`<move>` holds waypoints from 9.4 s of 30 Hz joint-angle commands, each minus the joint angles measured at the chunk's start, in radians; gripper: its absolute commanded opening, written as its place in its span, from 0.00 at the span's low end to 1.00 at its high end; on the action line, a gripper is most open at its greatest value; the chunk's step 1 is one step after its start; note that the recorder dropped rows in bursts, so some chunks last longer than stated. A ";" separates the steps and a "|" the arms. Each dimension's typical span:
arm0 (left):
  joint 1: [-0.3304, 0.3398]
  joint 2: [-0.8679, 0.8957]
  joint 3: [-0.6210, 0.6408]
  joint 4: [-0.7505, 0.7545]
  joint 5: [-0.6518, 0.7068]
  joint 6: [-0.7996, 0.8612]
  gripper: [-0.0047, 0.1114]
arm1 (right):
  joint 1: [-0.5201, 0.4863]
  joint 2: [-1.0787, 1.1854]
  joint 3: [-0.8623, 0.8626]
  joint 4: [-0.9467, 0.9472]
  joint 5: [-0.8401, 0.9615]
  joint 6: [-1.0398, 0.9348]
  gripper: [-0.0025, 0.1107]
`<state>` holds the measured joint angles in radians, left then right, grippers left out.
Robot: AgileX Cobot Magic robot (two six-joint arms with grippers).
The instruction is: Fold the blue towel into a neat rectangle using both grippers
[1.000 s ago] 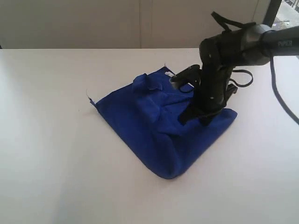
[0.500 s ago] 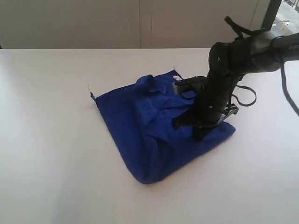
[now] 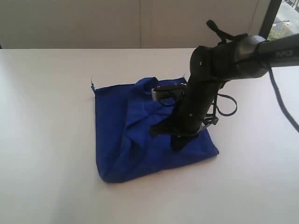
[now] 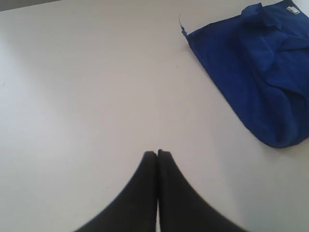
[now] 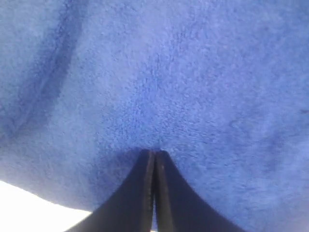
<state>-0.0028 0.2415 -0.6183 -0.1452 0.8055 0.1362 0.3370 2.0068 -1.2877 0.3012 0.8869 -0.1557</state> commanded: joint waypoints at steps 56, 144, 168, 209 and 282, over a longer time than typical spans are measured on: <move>0.001 -0.009 0.005 -0.015 0.007 -0.004 0.04 | -0.047 0.158 -0.192 -0.339 -0.218 0.274 0.02; 0.001 -0.009 0.005 -0.010 0.007 -0.002 0.04 | -0.287 -0.585 0.322 -0.162 -0.312 0.156 0.02; 0.001 -0.009 0.005 -0.010 -0.036 -0.006 0.04 | -0.287 -0.585 0.324 -0.162 -0.307 0.156 0.02; -0.306 1.037 -0.244 -0.519 -0.418 0.368 0.04 | -0.287 -0.460 0.324 -0.140 -0.406 0.156 0.02; -0.766 2.159 -1.420 0.057 -0.440 -0.154 0.37 | -0.438 -0.459 0.324 -0.159 -0.428 0.162 0.02</move>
<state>-0.7646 2.4035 -2.0355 -0.0860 0.3649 -0.0252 -0.0958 1.5500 -0.9679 0.1488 0.4702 0.0099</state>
